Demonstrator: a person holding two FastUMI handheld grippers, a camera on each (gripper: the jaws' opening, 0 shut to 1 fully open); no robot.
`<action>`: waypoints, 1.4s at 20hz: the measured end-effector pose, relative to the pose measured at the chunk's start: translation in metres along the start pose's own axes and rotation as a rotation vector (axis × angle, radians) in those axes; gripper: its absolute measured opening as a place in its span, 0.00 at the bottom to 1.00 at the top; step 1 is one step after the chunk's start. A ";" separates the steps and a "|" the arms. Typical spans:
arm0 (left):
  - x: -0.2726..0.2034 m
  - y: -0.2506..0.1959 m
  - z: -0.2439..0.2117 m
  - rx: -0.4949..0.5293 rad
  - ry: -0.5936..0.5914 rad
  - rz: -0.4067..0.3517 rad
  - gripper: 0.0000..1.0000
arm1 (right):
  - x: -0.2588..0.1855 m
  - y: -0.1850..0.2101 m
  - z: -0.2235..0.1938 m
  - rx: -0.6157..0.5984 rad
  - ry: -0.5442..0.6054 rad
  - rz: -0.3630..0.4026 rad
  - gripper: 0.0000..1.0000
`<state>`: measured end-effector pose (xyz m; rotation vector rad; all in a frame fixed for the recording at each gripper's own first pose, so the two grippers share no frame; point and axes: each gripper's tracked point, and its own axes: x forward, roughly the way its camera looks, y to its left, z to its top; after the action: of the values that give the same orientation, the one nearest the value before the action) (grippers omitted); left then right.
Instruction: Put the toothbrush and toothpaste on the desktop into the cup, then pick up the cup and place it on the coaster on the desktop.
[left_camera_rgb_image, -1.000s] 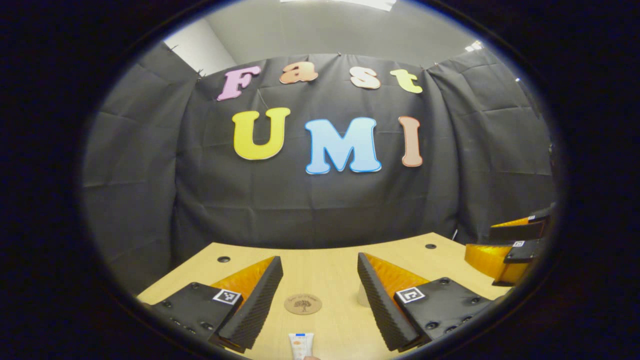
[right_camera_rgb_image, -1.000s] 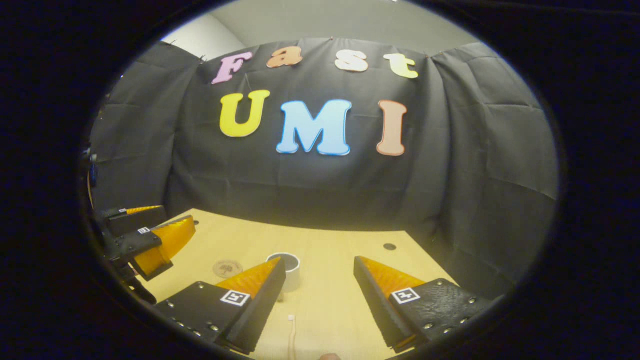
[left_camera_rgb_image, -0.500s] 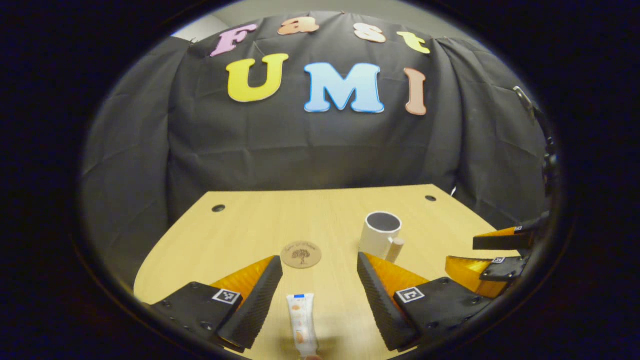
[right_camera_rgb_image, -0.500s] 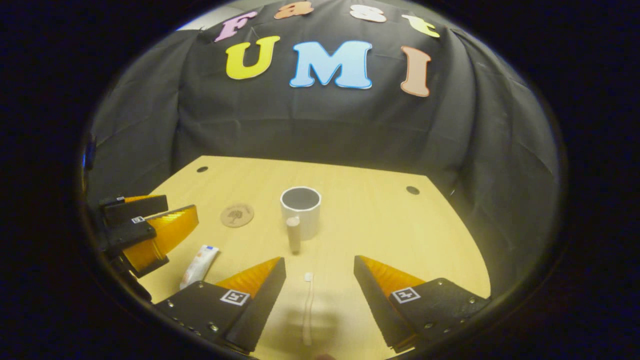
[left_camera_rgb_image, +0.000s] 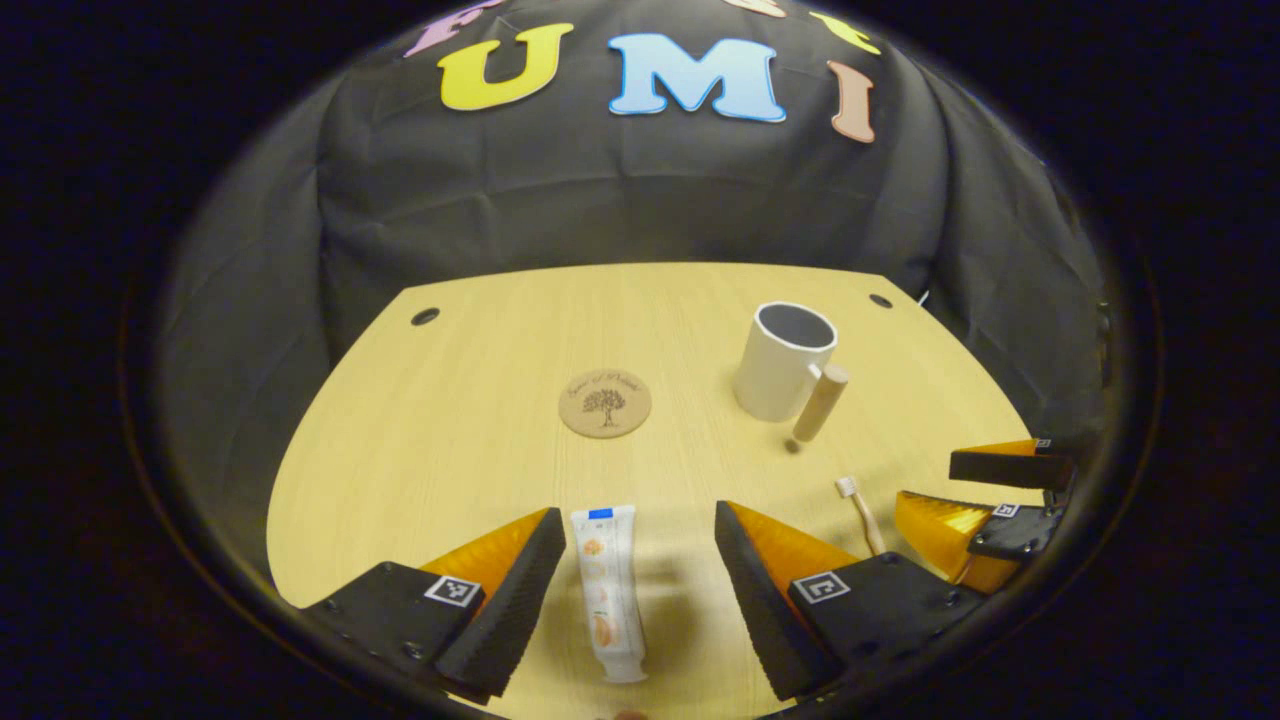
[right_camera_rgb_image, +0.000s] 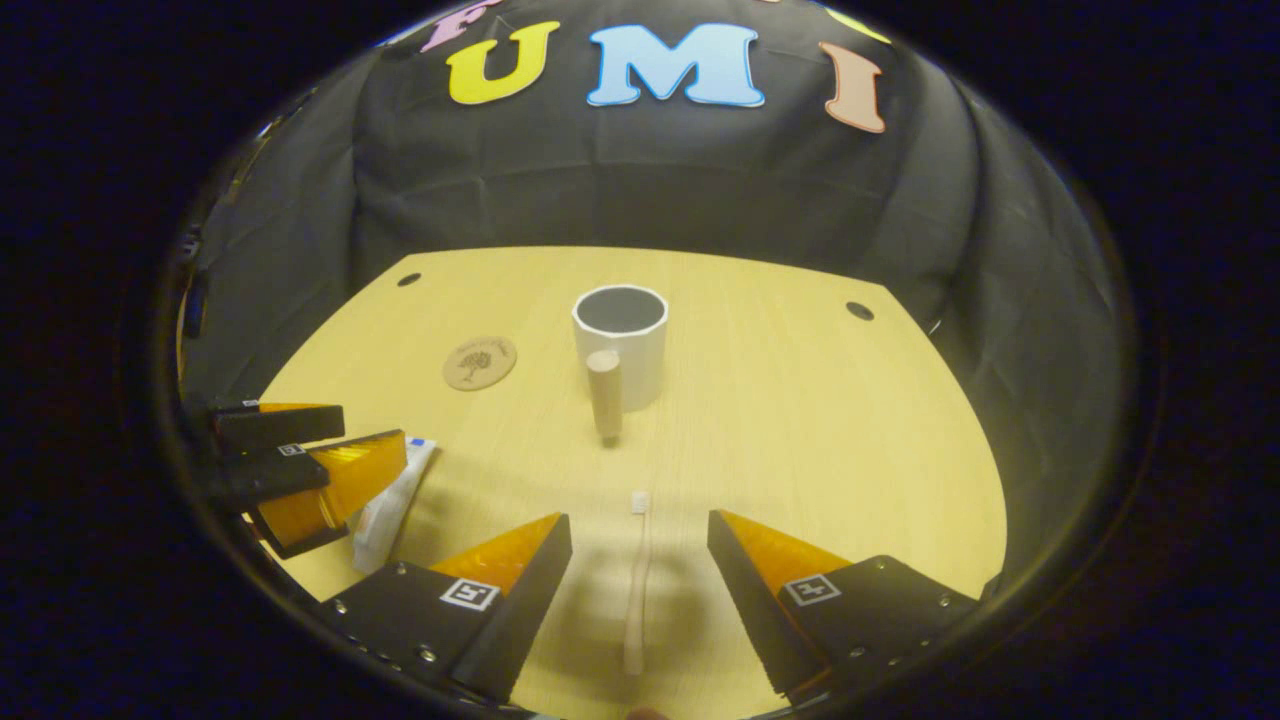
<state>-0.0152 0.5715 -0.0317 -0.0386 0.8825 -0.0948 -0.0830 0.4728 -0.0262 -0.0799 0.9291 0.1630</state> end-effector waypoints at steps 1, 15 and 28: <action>0.002 0.001 -0.006 -0.002 0.029 0.005 0.97 | 0.003 0.001 -0.006 0.005 0.028 0.005 0.87; 0.025 0.013 -0.078 0.009 0.421 0.004 0.99 | 0.035 0.003 -0.066 0.050 0.362 0.046 0.90; 0.037 0.021 -0.099 -0.021 0.555 0.019 0.94 | 0.045 0.001 -0.073 0.006 0.444 0.008 0.79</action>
<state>-0.0672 0.5894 -0.1244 -0.0239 1.4383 -0.0790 -0.1146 0.4688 -0.1059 -0.1093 1.3732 0.1530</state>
